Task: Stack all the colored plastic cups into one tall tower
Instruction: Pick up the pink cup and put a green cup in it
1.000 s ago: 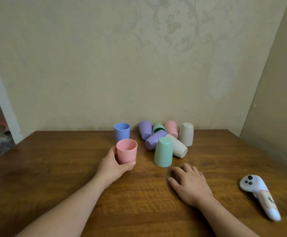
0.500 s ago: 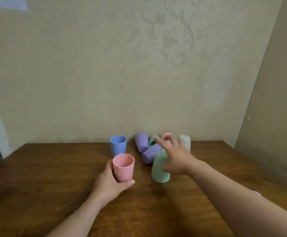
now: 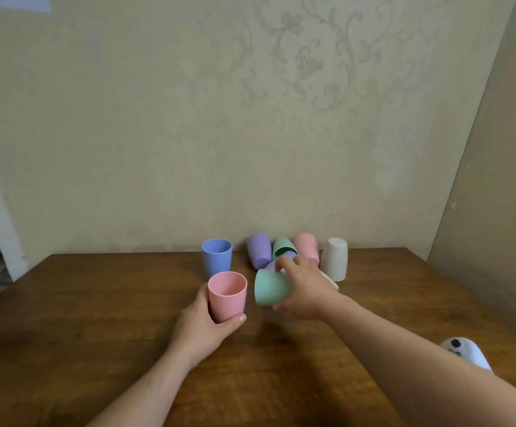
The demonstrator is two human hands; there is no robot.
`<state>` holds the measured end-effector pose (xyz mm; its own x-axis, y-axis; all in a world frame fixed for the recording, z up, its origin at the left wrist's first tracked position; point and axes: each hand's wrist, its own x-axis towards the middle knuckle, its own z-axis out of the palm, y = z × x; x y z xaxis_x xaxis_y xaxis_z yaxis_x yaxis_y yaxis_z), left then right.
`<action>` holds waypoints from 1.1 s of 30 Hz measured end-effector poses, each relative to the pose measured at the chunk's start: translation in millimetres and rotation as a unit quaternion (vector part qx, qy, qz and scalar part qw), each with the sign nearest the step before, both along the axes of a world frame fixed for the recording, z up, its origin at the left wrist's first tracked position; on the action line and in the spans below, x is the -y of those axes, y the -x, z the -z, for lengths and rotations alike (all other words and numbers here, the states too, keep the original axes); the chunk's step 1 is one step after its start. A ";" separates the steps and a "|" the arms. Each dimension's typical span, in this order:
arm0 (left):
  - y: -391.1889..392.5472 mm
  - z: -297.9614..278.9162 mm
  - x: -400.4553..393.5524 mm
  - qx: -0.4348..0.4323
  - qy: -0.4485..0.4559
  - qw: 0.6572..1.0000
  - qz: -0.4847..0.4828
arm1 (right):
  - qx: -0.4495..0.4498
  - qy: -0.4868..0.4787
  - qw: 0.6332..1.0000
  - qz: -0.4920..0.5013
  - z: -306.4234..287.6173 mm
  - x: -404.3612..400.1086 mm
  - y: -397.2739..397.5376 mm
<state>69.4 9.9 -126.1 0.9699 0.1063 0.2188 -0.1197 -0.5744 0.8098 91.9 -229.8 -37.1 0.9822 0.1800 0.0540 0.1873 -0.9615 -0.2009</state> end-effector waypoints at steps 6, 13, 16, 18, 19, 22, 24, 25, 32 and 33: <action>-0.2 -0.7 1.2 -0.001 -0.008 1.000 -0.005 | -0.074 -0.222 0.970 0.064 45.5 4.5 7.0; -0.7 -1.5 2.0 -0.003 0.002 1.000 -0.003 | -0.041 -0.515 0.853 0.070 75.2 -8.3 22.4; -0.5 -0.8 1.6 0.013 0.020 1.000 0.011 | -0.009 -0.542 0.836 0.086 84.0 -10.9 26.0; -0.2 0.8 1.2 0.025 0.045 0.998 0.026 | 0.008 -0.540 0.837 0.088 87.4 -10.2 26.8; -1.0 1.2 0.2 0.022 0.059 0.997 0.035 | 0.010 -0.537 0.839 0.088 87.0 -9.8 27.0; -9.7 -2.7 -5.1 -0.023 0.136 0.987 0.082 | -0.006 -0.531 0.842 0.092 83.5 -6.4 26.0; -16.1 -10.5 -6.6 -0.049 0.175 0.977 0.110 | -0.007 -0.523 0.847 0.091 83.1 -5.5 25.2; -18.4 -13.9 -6.1 -0.050 0.182 0.976 0.112 | -0.006 -0.520 0.850 0.090 81.9 -5.5 25.8; -15.7 -3.2 16.9 0.020 0.239 0.969 0.053 | 0.080 -0.465 0.875 0.107 23.5 -19.8 20.4; -13.9 -1.4 19.8 0.027 0.246 0.968 0.051 | 0.100 -0.479 0.866 0.101 8.7 -22.0 19.1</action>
